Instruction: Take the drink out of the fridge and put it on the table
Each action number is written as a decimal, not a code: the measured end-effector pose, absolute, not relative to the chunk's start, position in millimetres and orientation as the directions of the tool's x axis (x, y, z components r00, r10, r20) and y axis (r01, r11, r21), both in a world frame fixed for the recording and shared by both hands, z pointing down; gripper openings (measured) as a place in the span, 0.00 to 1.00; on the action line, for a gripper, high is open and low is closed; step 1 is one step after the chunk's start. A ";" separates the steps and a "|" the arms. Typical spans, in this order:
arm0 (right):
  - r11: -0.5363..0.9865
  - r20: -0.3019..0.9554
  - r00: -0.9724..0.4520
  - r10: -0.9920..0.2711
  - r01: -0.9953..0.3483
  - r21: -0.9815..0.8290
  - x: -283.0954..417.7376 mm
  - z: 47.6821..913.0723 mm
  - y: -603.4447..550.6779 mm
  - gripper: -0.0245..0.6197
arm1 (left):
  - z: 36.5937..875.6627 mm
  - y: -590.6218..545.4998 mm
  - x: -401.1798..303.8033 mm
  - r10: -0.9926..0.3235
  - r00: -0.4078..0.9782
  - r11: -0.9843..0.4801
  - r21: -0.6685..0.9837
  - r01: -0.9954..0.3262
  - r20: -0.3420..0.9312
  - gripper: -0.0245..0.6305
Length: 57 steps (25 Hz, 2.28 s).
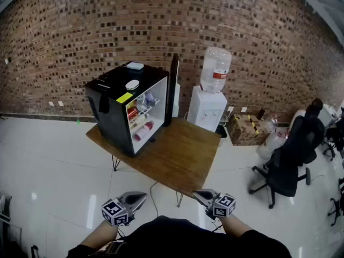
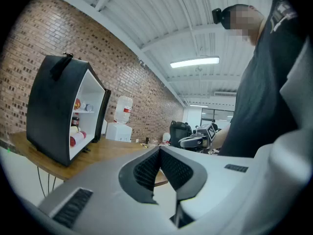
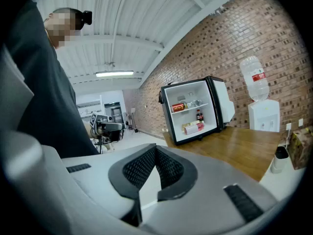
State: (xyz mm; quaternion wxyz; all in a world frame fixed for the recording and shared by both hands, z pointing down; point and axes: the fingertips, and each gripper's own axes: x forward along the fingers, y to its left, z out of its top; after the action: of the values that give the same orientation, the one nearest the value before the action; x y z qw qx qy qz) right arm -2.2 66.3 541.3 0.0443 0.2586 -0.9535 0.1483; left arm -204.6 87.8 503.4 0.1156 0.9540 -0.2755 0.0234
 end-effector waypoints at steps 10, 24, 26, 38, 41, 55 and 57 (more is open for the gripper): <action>0.701 0.107 -0.716 -0.690 -0.697 -0.151 19.8 483.1 -38.9 0.04 | 476.6 36.1 -270.3 -0.534 0.837 -0.819 0.172 -0.548 0.122 0.04; 0.735 0.064 -0.738 -0.671 -0.674 -0.068 98.6 489.8 -206.6 0.09 | 516.7 -215.9 -185.2 -0.713 0.632 -0.659 0.017 -0.752 0.302 0.04; 0.747 0.070 -0.757 -0.650 -0.653 -0.120 113.0 500.6 -221.9 0.10 | 525.5 -257.0 -166.7 -0.738 0.572 -0.622 -0.034 -0.782 0.359 0.04; 0.692 0.233 -0.757 -0.610 -0.653 -0.308 120.8 606.2 -243.8 0.10 | 652.2 -463.3 -203.7 -0.774 0.088 -0.480 -0.491 -0.727 0.627 0.31; 0.674 0.253 -0.754 -0.606 -0.656 -0.339 123.9 627.4 -248.1 0.10 | 673.3 -505.3 -213.8 -0.757 0.011 -0.468 -0.530 -0.708 0.654 0.47; 0.572 0.282 -0.720 -0.634 -0.682 -0.455 184.5 675.6 -231.7 0.10 | 737.0 -554.8 -207.3 -0.494 0.049 -0.557 -0.272 -0.785 0.868 0.53; 0.566 0.279 -0.718 -0.638 -0.682 -0.462 186.9 674.7 -226.9 0.10 | 731.9 -547.8 -204.6 -0.489 0.078 -0.565 -0.247 -0.787 0.868 0.52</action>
State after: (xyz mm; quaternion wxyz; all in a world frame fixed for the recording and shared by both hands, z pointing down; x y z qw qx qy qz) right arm 186.9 -226.9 674.7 0.0400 0.3733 -0.8841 0.2783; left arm -204.6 -547.8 731.9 0.1449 0.7199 -0.4434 0.5140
